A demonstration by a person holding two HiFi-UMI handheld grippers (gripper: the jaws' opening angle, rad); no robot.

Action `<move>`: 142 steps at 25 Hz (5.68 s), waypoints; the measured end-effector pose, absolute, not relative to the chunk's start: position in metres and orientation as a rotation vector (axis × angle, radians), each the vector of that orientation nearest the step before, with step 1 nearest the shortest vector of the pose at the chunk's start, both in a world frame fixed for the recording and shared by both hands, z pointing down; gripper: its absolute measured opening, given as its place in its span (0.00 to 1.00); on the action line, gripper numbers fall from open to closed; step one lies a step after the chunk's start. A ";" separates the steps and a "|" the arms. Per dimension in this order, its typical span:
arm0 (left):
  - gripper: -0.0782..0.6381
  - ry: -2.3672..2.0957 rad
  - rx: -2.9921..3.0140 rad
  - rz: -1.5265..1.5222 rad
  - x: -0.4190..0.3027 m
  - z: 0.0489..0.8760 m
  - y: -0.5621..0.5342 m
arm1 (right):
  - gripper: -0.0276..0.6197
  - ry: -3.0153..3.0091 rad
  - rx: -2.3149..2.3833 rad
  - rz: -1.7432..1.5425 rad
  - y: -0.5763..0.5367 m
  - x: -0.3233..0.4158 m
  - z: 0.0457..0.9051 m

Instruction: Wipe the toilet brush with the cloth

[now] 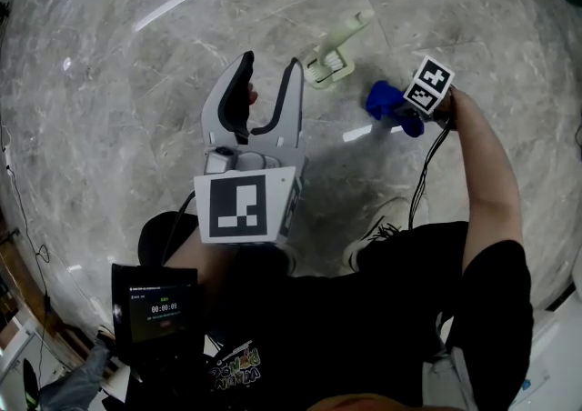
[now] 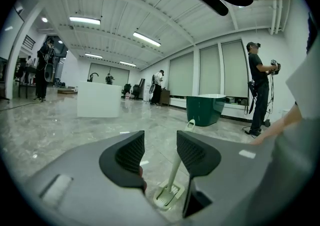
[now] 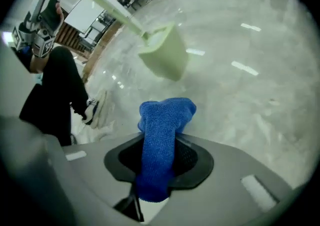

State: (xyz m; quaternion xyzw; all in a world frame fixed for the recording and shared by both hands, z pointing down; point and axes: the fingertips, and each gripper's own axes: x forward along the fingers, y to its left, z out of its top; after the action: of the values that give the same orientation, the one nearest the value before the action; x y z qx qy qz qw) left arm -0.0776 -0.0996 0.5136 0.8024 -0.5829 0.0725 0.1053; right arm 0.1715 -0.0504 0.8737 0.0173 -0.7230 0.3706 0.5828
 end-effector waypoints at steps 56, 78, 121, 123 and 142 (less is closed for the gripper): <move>0.38 -1.690 2.197 0.398 -0.054 0.572 -0.125 | 0.23 -2.433 0.148 0.286 -0.125 0.048 0.683; 0.38 -1.661 2.177 0.321 -0.057 0.564 -0.124 | 0.23 -2.227 0.108 0.552 -0.116 0.116 0.727; 0.37 -1.901 2.301 0.093 -0.086 0.488 -0.122 | 0.23 -3.021 -0.102 0.643 -0.081 -0.013 0.530; 0.37 -1.896 2.296 0.103 -0.085 0.490 -0.123 | 0.23 -2.959 -0.140 0.681 -0.076 -0.016 0.549; 0.37 -1.804 2.260 0.194 -0.083 0.524 -0.106 | 0.23 -1.998 0.604 0.397 -0.182 0.133 0.839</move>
State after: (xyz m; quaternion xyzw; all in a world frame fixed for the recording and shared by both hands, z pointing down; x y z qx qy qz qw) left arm -0.0831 -0.1059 0.5240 0.7740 -0.6180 0.0665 0.1212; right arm 0.1329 -0.1819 0.8392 0.2483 -0.8214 0.1632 0.4869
